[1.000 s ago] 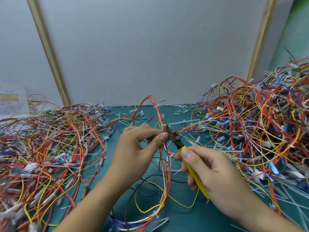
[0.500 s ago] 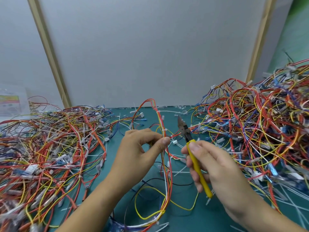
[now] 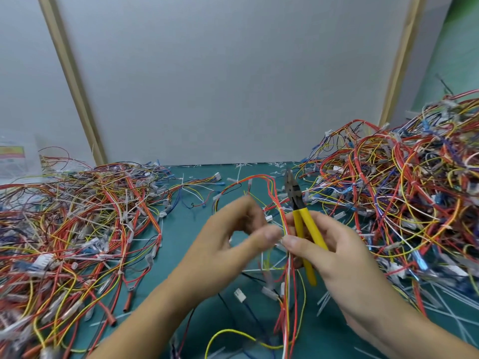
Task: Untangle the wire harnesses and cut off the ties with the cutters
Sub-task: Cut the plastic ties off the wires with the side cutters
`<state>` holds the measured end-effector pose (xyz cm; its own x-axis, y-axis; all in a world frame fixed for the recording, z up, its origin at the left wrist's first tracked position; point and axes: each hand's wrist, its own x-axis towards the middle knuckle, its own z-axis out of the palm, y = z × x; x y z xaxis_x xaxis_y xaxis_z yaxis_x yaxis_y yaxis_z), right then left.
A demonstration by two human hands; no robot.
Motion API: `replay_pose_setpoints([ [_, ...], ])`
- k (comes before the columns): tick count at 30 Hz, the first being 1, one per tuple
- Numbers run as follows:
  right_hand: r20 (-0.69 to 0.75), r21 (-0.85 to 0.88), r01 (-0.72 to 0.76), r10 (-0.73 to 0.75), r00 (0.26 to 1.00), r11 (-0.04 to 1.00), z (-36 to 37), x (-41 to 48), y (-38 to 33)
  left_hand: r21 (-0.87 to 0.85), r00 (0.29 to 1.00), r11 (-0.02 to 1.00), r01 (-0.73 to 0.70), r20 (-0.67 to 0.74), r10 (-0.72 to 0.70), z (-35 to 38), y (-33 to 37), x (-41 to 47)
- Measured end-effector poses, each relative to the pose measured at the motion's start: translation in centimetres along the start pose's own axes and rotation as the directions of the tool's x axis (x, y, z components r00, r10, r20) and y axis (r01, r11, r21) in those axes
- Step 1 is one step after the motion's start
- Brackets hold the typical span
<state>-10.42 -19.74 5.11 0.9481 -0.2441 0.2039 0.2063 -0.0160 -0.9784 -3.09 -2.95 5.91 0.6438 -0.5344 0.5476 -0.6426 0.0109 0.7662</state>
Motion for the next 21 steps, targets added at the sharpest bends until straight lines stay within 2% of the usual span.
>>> replay_pose_setpoints([
  [2, 0.020, -0.011, 0.039, -0.039, 0.999, 0.999, 0.04, -0.16, 0.04, -0.111, 0.989, 0.988, 0.103, -0.091, -0.114, -0.09, 0.00, 0.35],
  [3, 0.037, -0.019, 0.055, -0.054, 0.998, 0.998, 0.11, -0.26, 0.05, -0.096, 0.982, 0.984, 0.151, -0.097, -0.161, -0.11, -0.11, 0.50],
  [6, 0.151, -0.096, 0.115, -0.100, 0.984, 0.989, 0.36, -0.57, -0.06, -0.031, 0.972, 0.972, 0.233, 0.009, -0.233, 0.23, -0.59, 0.63],
  [9, 0.242, -0.235, 0.169, -0.111, 0.964, 0.957, 0.49, -0.73, -0.18, -0.120, 0.972, 0.965, 0.235, 0.025, -0.233, 0.12, -0.91, 0.71],
  [11, 0.202, -0.225, 0.158, -0.113, 0.973, 0.961, 0.59, -0.75, 0.00, -0.180, 0.974, 0.959, 0.220, -0.009, -0.225, -0.21, -0.94, 0.78],
  [13, 0.111, -0.169, 0.136, -0.118, 0.987, 0.976, 0.57, -0.61, 0.29, -0.150, 0.981, 0.970, 0.191, -0.004, -0.194, -0.31, -0.84, 0.77],
  [16, 0.014, -0.092, 0.125, -0.124, 0.992, 0.988, 0.38, -0.28, 0.61, -0.095, 0.985, 0.982, 0.164, 0.067, -0.158, 0.07, -0.46, 0.47],
  [21, -0.048, -0.005, 0.117, -0.117, 0.992, 0.993, 0.24, -0.04, 0.66, -0.058, 0.974, 0.982, 0.177, 0.153, -0.167, 0.28, -0.43, 0.20],
])
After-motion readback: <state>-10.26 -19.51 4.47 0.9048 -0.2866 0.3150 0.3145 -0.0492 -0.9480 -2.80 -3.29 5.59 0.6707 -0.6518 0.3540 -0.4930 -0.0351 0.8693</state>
